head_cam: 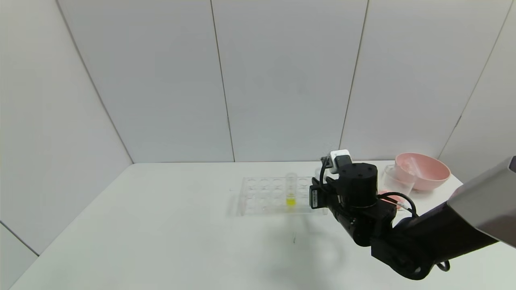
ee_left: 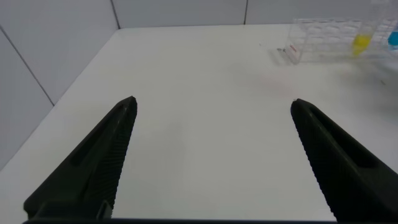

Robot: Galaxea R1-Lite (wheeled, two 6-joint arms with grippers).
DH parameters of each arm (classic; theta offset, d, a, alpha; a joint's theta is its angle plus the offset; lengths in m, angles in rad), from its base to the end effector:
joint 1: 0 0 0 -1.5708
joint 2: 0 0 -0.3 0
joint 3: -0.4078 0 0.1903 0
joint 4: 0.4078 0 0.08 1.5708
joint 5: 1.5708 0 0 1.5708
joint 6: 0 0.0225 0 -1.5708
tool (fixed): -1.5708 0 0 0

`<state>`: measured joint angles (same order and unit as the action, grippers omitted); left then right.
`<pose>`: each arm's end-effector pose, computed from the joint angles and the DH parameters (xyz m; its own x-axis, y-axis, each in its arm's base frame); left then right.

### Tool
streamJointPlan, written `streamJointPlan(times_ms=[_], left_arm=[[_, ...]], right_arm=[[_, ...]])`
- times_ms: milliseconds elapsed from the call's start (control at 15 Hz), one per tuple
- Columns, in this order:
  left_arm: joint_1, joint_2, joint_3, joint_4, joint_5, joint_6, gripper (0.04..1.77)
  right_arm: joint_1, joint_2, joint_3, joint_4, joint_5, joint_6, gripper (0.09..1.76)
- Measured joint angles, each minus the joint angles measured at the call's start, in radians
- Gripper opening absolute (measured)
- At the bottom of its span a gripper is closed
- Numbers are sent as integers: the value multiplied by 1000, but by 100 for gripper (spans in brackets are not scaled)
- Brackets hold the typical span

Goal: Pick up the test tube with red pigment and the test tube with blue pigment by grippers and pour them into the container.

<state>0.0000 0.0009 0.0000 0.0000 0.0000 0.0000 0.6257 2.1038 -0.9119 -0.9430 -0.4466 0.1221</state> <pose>-0.0227 0.0000 0.0755 1.0000 0.0000 -0.0009 0.0000 1.0000 0.0000 0.3172 0.2172 0.0993 0.9615 0.1619 -0.2222 -0.1632 0.9865 0.0124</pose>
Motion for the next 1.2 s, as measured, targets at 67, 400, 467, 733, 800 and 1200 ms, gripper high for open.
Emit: streamJointPlan(times_ms=[67,400,467,733,800,1200], left_arm=[[0,0,0,0,0,0,176],[0,0,0,0,0,0,176],[0,0,0,0,0,0,176],[0,0,0,0,0,0,176],[0,0,0,0,0,0,176],[0,0,0,0,0,0,176]], right_arm=[[0,-17,-1,9,1,-11,49],[0,-123,-3,54,31,-43,49],[0,-135,-4,55,31,-42,49],[-1,-155,-6,54,31,-43,49],[0,-157,-6,53,31,-43,49],[-18,-226,55,109,154,-71,49]])
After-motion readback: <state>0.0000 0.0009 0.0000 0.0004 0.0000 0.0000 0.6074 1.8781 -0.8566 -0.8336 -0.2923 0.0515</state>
